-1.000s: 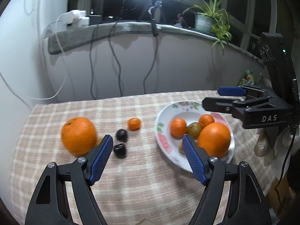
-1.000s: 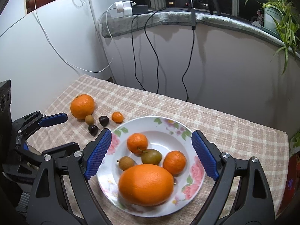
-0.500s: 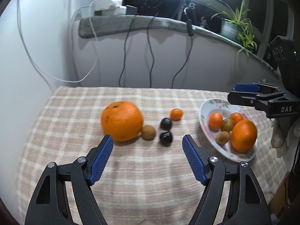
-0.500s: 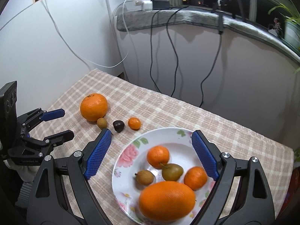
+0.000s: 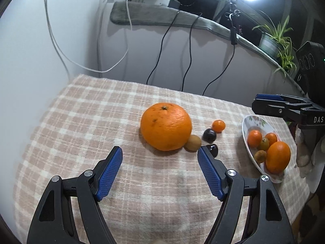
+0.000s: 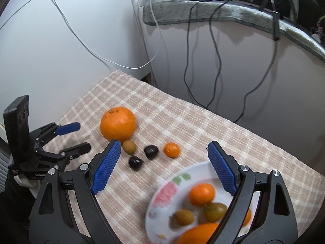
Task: Organize fruits
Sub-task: 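Close both grippers on the large orange from opposite sides, then lift the large orange with both grippers and lower it onto the plate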
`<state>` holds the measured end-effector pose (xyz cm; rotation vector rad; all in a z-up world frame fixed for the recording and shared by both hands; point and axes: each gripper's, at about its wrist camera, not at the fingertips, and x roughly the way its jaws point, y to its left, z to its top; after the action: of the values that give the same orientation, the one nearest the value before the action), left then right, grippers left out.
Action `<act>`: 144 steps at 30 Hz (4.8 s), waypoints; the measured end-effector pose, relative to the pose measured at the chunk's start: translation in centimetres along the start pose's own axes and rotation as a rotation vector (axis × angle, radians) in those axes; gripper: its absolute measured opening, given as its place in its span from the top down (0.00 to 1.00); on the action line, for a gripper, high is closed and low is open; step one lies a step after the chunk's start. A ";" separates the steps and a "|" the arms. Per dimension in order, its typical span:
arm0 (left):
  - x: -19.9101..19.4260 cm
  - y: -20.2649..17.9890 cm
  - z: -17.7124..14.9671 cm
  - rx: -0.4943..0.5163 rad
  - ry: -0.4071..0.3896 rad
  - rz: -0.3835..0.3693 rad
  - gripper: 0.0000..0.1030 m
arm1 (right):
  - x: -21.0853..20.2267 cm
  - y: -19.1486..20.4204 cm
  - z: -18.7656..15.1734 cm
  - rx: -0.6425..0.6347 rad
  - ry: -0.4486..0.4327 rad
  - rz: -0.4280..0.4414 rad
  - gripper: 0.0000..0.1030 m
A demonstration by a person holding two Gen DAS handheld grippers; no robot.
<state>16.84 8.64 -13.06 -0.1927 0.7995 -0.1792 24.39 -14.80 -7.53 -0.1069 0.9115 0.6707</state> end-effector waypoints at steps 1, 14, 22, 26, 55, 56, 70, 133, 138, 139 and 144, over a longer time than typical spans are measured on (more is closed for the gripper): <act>0.2 0.2 0.0 -0.008 0.005 -0.003 0.26 | 0.3 0.3 0.2 0.000 0.005 0.005 0.13; 2.8 1.5 0.6 -0.088 0.056 -0.094 0.26 | 6.9 4.3 3.4 0.011 0.130 0.096 0.13; 3.9 1.9 1.2 -0.130 0.068 -0.140 0.26 | 10.3 4.3 4.0 0.103 0.202 0.180 0.13; 4.4 1.8 1.5 -0.138 0.073 -0.157 0.26 | 11.1 4.2 4.0 0.125 0.215 0.199 0.13; 6.1 0.9 2.2 -0.181 0.092 -0.142 0.24 | 13.6 5.7 3.2 0.149 0.272 0.276 0.21; 6.2 1.0 2.2 -0.186 0.097 -0.147 0.24 | 13.6 5.6 3.3 0.153 0.271 0.271 0.25; 5.4 -0.1 2.3 -0.149 0.090 -0.128 0.30 | 13.1 5.3 3.1 0.148 0.258 0.277 0.26; 6.3 -20.6 3.8 0.149 0.083 -0.238 0.31 | -3.4 -10.0 -4.1 0.302 0.105 0.187 0.26; 7.3 -21.4 3.9 0.155 0.098 -0.239 0.31 | -3.1 -11.4 -4.6 0.322 0.109 0.181 0.26; 7.5 -21.5 3.9 0.156 0.101 -0.240 0.31 | -3.1 -11.6 -4.6 0.324 0.110 0.181 0.26; 7.9 -21.8 3.8 0.159 0.114 -0.243 0.31 | -3.3 -12.3 -5.1 0.333 0.119 0.179 0.26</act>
<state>23.16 -13.86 -10.77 -0.1302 0.8702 -0.4850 26.56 -28.06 -10.56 0.2366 1.1445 0.6733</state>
